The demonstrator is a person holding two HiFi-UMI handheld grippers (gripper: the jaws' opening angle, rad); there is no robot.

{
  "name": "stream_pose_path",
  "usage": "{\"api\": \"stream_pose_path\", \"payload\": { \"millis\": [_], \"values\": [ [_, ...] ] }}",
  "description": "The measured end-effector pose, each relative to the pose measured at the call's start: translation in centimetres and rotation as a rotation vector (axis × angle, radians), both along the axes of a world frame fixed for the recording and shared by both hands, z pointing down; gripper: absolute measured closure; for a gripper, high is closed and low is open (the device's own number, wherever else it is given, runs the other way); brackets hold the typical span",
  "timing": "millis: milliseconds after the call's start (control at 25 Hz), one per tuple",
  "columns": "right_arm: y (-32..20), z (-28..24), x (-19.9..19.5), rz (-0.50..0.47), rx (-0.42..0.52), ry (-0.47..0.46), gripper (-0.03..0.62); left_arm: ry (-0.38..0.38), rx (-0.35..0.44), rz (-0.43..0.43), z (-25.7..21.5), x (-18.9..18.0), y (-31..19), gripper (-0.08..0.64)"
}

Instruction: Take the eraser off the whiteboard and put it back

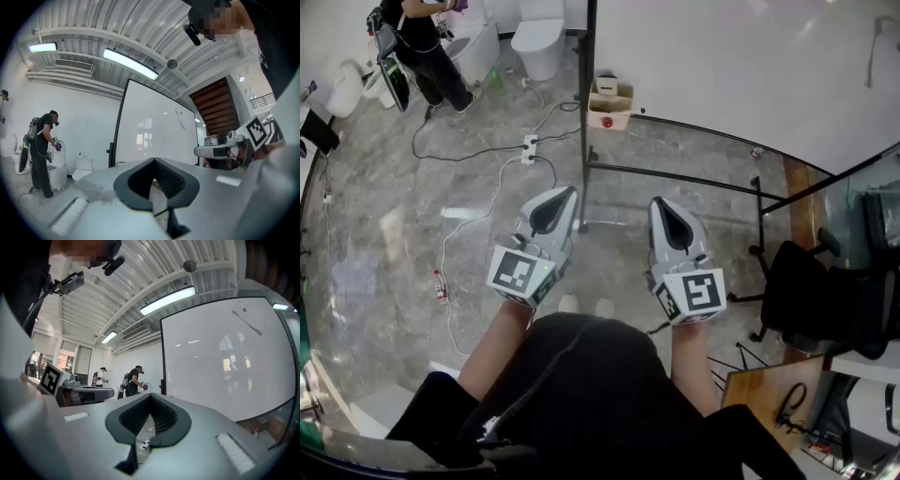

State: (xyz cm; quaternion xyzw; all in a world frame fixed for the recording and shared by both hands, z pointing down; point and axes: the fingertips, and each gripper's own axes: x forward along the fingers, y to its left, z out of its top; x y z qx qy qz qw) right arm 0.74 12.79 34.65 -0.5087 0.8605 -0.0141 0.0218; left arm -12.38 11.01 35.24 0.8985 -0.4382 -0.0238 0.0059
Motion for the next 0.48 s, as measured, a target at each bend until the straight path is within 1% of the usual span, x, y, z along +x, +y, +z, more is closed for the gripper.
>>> {"api": "stream_pose_path", "payload": {
  "millis": [480],
  "values": [
    [-0.4, 0.2, 1.5, -0.022, 0.004, -0.019, 0.583, -0.004, 0.001, -0.018, 0.3, 1.6, -0.3, 0.555]
  ]
}}
